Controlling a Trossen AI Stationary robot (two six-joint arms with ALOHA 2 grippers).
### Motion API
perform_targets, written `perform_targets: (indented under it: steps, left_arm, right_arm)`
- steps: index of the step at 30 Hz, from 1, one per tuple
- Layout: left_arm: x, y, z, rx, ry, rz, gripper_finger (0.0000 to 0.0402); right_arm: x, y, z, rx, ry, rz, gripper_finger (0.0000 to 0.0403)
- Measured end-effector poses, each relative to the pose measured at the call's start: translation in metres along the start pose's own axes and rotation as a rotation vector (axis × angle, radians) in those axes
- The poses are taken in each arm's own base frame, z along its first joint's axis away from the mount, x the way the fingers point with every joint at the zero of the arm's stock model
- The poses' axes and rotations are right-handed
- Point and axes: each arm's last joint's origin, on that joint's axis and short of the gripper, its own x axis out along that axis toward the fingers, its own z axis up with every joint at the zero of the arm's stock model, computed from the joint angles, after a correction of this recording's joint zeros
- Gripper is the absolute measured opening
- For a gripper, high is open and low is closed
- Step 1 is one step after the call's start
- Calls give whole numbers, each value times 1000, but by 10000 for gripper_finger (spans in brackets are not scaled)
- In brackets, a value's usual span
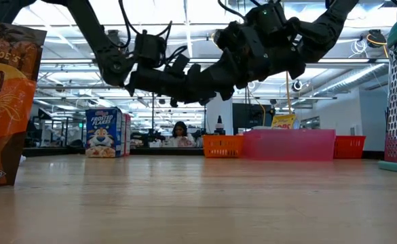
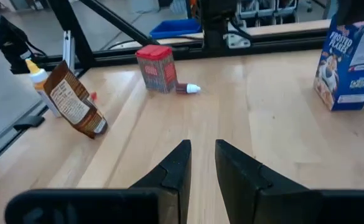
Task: Pick & Place Kitchen Items
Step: Put the small purple food coloring bottle into the orange bin
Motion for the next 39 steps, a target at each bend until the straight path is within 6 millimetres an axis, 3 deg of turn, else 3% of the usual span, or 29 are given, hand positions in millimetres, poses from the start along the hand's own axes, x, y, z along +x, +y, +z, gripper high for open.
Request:
perform_targets:
  steps: [5,11,18,30,39]
  left_arm:
    - [-1,6,3,9,-3,-58,45]
    - [-3,17,4,-11,-6,-27,45]
    - [-2,13,4,0,-10,60,45]
    - [20,6,-33,-36,106,133,45]
    - [21,-1,-31,-40,101,152,52]
  right_arm:
    - [0,1,-5,-3,47,41,66]
    - [1,8,-6,-5,62,184,66]
    - [2,13,-3,-39,29,211,66]
    - [3,17,1,-29,-10,224,66]
    - [4,20,1,-30,-7,232,64]
